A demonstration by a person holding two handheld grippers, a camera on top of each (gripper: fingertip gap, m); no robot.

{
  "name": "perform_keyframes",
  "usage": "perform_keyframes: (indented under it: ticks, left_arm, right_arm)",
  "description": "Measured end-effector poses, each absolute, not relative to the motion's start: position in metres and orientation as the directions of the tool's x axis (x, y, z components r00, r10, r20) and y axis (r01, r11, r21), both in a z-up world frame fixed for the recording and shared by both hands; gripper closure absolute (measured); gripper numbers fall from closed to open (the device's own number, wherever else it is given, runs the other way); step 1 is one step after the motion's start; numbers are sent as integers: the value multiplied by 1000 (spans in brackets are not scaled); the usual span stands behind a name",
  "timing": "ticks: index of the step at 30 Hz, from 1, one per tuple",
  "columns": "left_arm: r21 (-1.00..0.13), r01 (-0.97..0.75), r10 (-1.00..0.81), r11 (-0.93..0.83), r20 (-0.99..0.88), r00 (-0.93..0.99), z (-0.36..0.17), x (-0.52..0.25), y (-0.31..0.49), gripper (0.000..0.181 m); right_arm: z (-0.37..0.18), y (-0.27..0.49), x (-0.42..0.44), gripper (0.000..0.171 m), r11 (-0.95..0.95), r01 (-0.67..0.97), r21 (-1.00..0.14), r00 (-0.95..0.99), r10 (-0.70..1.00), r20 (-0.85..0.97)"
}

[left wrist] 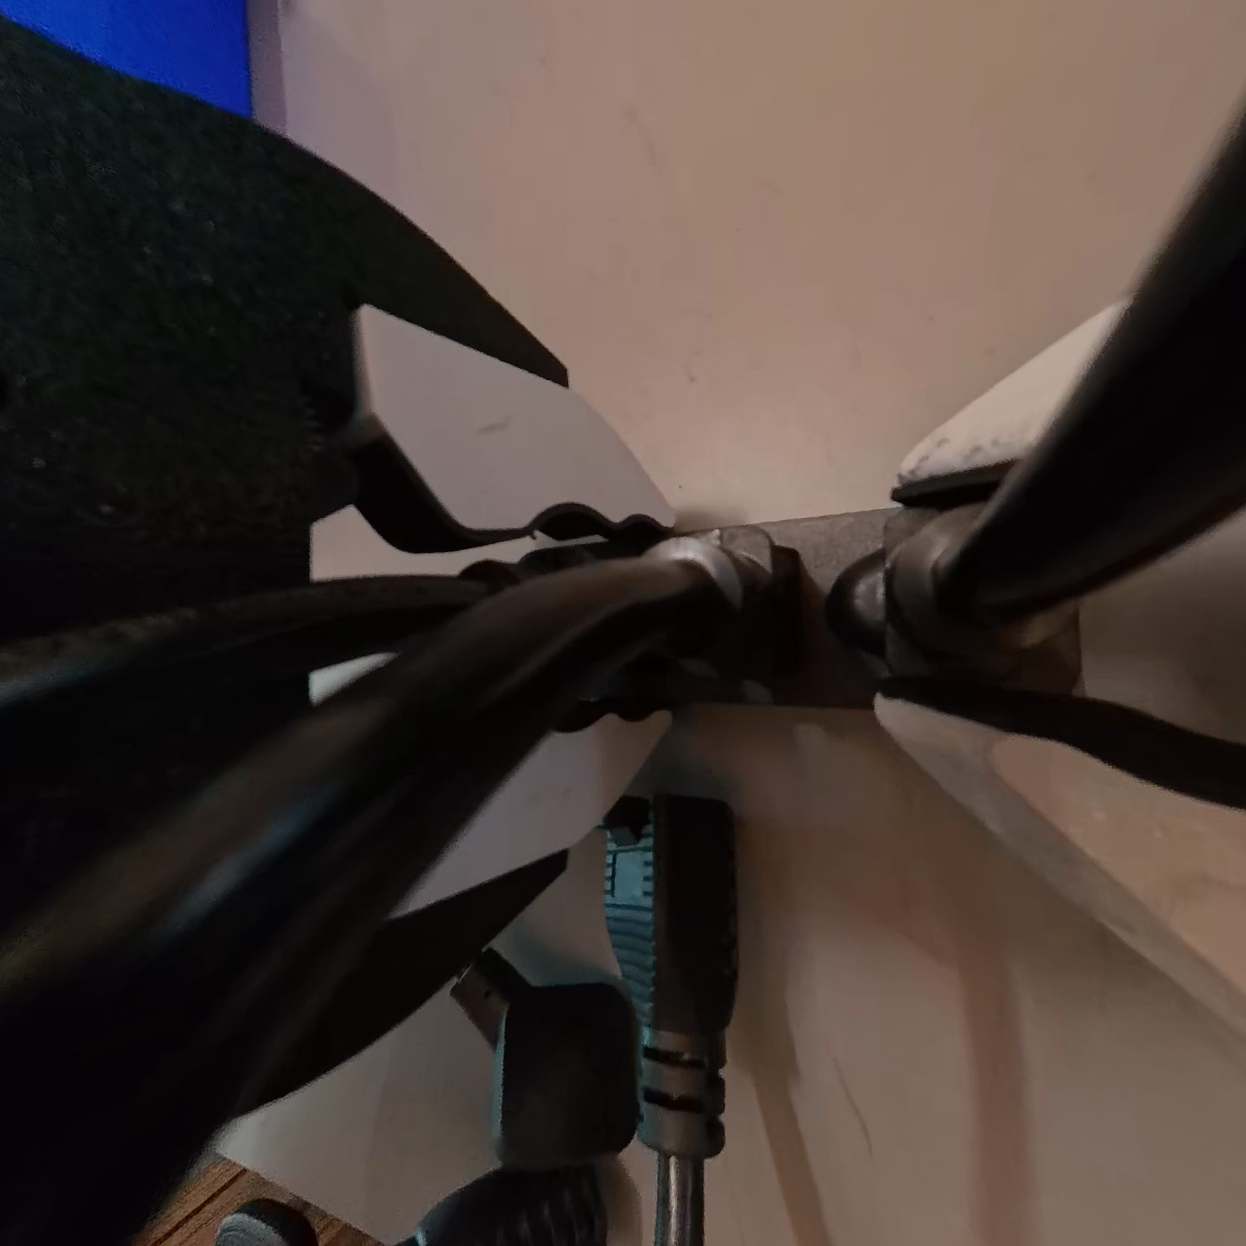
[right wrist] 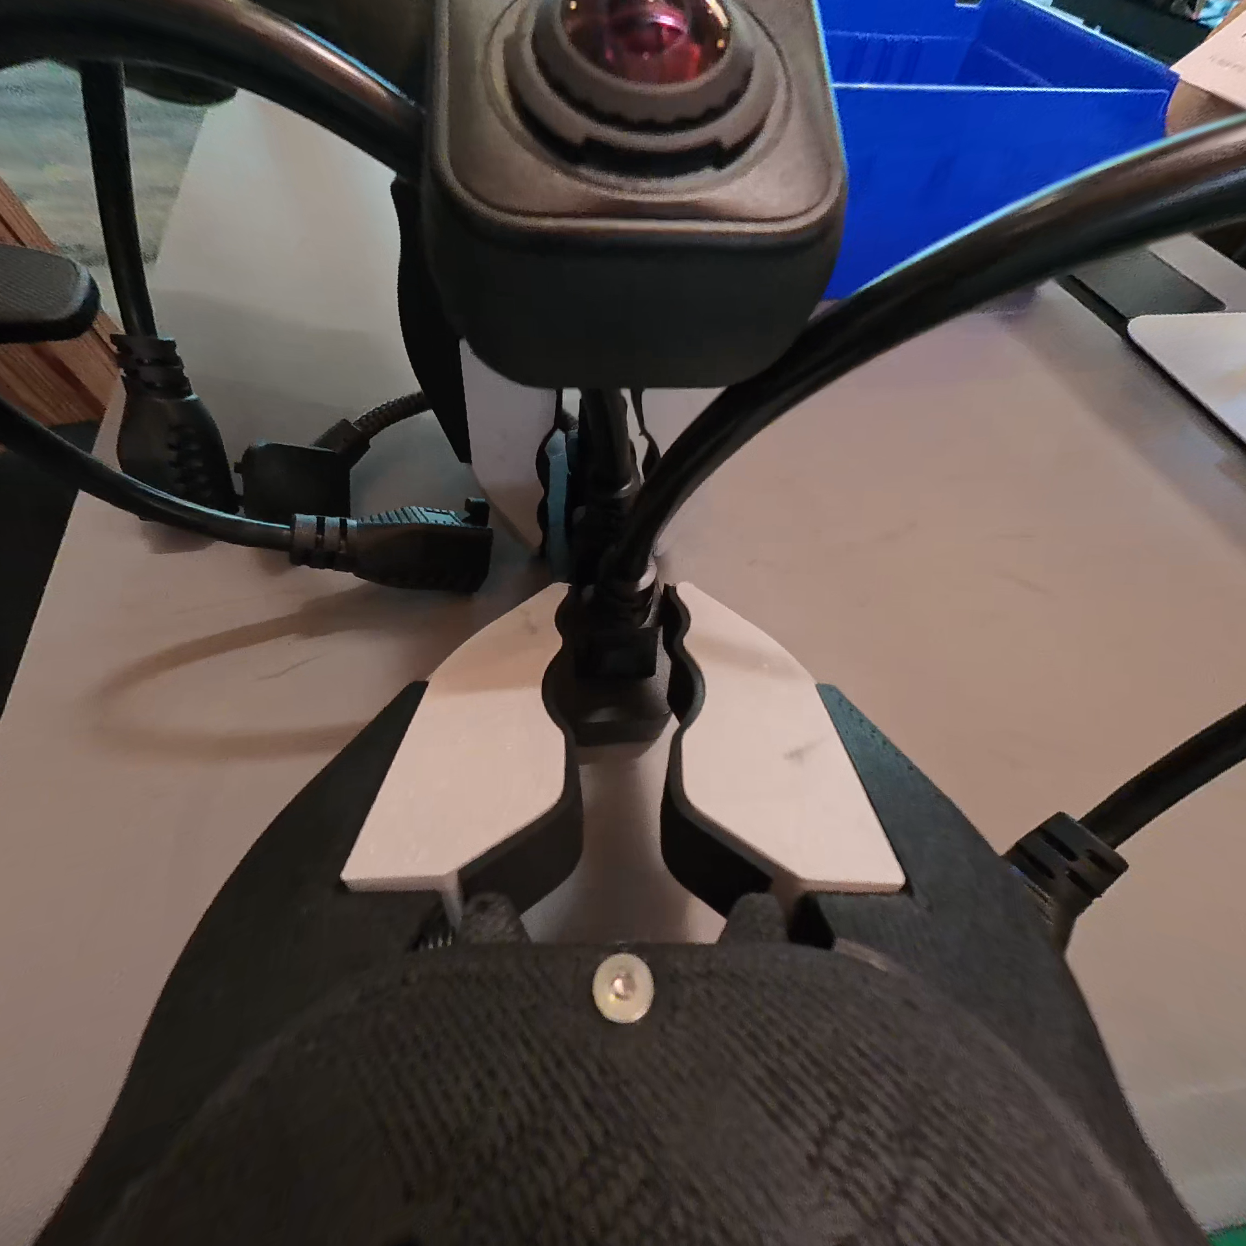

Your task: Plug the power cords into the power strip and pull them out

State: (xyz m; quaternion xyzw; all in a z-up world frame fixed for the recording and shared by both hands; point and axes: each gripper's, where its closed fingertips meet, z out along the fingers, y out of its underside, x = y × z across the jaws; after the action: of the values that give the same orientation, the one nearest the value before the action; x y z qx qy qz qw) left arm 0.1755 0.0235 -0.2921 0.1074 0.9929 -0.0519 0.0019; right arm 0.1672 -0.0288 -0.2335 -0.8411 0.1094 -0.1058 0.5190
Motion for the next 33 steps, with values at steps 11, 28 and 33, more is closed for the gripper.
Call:
perform_keyframes:
  ticks: [11, 28, 33]
  left_arm:
    - [-90, 190, 190, 978, -7, -982, -292, 175, 24, 137]
    - [-85, 191, 191, 978, -7, -982, -293, 177, 23, 137]
    - [-86, 190, 190, 978, -7, -982, -293, 177, 23, 137]
  right_arm:
    - [-233, -30, 167, 148, -433, -51, -900, 956, -280, 81]
    - [-209, -38, 165, 160, -287, 17, -958, 957, -273, 99]
    - [-209, -38, 166, 161, -331, 10, -943, 958, -266, 104]
